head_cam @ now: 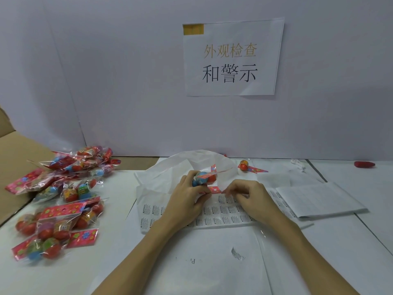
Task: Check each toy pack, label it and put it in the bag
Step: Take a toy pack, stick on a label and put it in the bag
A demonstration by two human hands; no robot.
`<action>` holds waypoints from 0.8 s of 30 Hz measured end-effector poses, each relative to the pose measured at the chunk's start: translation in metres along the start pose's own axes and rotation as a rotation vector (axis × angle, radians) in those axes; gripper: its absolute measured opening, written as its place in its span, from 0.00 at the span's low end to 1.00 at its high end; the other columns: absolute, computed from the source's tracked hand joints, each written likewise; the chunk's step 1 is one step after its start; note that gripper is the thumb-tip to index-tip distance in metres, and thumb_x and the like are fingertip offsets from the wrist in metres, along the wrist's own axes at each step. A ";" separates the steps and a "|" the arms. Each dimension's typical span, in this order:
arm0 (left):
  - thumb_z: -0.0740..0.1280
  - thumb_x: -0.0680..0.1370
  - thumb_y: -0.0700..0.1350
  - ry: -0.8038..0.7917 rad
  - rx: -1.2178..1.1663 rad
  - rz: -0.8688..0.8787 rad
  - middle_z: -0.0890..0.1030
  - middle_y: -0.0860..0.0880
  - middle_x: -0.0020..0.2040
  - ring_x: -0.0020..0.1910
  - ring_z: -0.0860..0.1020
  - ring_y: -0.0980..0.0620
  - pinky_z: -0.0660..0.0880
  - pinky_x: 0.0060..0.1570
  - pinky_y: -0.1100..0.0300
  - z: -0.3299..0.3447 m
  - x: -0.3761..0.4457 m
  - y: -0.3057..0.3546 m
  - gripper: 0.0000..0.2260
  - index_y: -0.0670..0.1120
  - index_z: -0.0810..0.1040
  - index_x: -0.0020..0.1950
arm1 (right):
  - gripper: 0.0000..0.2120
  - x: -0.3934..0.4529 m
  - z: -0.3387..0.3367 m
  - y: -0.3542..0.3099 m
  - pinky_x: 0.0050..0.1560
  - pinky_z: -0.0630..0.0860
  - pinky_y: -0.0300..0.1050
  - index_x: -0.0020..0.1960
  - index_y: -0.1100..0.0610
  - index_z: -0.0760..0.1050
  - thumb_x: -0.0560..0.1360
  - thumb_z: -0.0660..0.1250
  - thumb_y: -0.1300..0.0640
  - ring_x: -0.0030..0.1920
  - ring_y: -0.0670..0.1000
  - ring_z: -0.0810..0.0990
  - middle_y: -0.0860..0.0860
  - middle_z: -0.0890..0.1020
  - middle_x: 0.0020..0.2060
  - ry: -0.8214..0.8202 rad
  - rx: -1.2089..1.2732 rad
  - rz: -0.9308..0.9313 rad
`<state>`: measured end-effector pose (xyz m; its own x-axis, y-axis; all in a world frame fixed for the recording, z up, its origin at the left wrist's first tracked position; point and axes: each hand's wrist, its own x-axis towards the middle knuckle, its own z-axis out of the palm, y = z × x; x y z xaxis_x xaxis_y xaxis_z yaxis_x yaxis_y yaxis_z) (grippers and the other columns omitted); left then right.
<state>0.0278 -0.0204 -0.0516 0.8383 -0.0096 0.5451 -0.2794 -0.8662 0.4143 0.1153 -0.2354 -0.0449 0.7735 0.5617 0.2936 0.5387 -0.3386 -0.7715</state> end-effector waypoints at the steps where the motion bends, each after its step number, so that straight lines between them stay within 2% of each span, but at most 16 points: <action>1: 0.73 0.80 0.43 -0.001 -0.005 0.000 0.74 0.47 0.67 0.60 0.74 0.44 0.77 0.59 0.48 0.000 0.000 0.000 0.05 0.48 0.87 0.54 | 0.22 0.000 0.001 -0.001 0.60 0.77 0.34 0.49 0.45 0.87 0.79 0.65 0.70 0.55 0.38 0.84 0.39 0.88 0.47 -0.009 -0.001 -0.004; 3: 0.73 0.80 0.42 -0.004 -0.011 -0.002 0.74 0.46 0.67 0.61 0.74 0.44 0.77 0.59 0.48 0.000 0.000 0.000 0.06 0.48 0.87 0.55 | 0.22 0.000 0.002 0.000 0.62 0.76 0.34 0.53 0.45 0.87 0.79 0.65 0.71 0.57 0.38 0.83 0.39 0.88 0.51 -0.029 0.002 0.013; 6: 0.73 0.80 0.43 -0.008 -0.010 -0.014 0.74 0.47 0.67 0.61 0.74 0.44 0.77 0.59 0.47 0.000 0.000 0.000 0.05 0.48 0.86 0.54 | 0.24 0.001 0.001 0.002 0.61 0.78 0.37 0.42 0.44 0.87 0.78 0.65 0.71 0.53 0.39 0.84 0.38 0.88 0.46 -0.006 -0.016 0.022; 8: 0.73 0.80 0.44 -0.011 -0.009 -0.019 0.74 0.47 0.67 0.61 0.74 0.45 0.77 0.59 0.47 0.000 0.000 0.000 0.05 0.48 0.86 0.54 | 0.21 0.001 -0.001 0.001 0.59 0.79 0.40 0.40 0.47 0.85 0.78 0.65 0.71 0.52 0.40 0.84 0.39 0.87 0.44 0.007 -0.012 0.007; 11: 0.73 0.80 0.44 -0.010 -0.016 -0.021 0.74 0.47 0.67 0.61 0.74 0.45 0.77 0.59 0.48 -0.001 0.000 0.000 0.05 0.48 0.86 0.55 | 0.22 0.000 0.000 -0.001 0.60 0.76 0.32 0.48 0.46 0.87 0.79 0.65 0.72 0.54 0.37 0.83 0.38 0.88 0.47 0.001 -0.016 0.006; 13: 0.73 0.80 0.44 -0.014 -0.016 -0.028 0.74 0.47 0.67 0.62 0.74 0.45 0.77 0.60 0.49 -0.001 0.000 0.000 0.06 0.47 0.87 0.56 | 0.24 0.000 0.001 -0.001 0.61 0.75 0.31 0.50 0.47 0.89 0.78 0.64 0.73 0.55 0.37 0.82 0.40 0.87 0.51 -0.016 -0.024 0.035; 17: 0.72 0.80 0.45 -0.029 -0.005 -0.041 0.73 0.48 0.68 0.63 0.73 0.46 0.77 0.61 0.50 -0.001 0.000 0.000 0.06 0.48 0.86 0.55 | 0.27 0.001 -0.001 0.000 0.58 0.74 0.28 0.41 0.45 0.88 0.76 0.63 0.74 0.54 0.35 0.82 0.37 0.87 0.48 -0.037 -0.036 0.041; 19: 0.72 0.80 0.44 -0.023 -0.012 -0.036 0.73 0.48 0.67 0.63 0.73 0.46 0.76 0.61 0.50 -0.001 0.000 0.000 0.05 0.48 0.86 0.55 | 0.24 0.000 0.000 0.000 0.57 0.74 0.26 0.47 0.45 0.88 0.79 0.64 0.72 0.54 0.34 0.82 0.37 0.87 0.47 -0.017 -0.015 0.026; 21: 0.72 0.80 0.44 -0.022 -0.013 -0.033 0.73 0.48 0.68 0.63 0.73 0.46 0.76 0.61 0.51 -0.001 0.000 0.000 0.06 0.48 0.86 0.56 | 0.24 0.000 0.002 0.000 0.61 0.75 0.29 0.54 0.47 0.88 0.79 0.64 0.73 0.57 0.36 0.82 0.38 0.87 0.51 -0.024 0.001 0.026; 24: 0.72 0.81 0.45 -0.029 -0.006 -0.035 0.73 0.48 0.68 0.63 0.73 0.46 0.76 0.62 0.50 -0.001 0.000 -0.001 0.06 0.48 0.86 0.57 | 0.27 0.002 0.002 0.002 0.62 0.75 0.30 0.54 0.49 0.88 0.76 0.61 0.76 0.58 0.38 0.82 0.40 0.87 0.55 -0.045 -0.021 0.034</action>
<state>0.0273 -0.0196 -0.0513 0.8609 0.0061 0.5087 -0.2524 -0.8630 0.4376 0.1165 -0.2333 -0.0471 0.7756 0.5832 0.2414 0.5199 -0.3734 -0.7683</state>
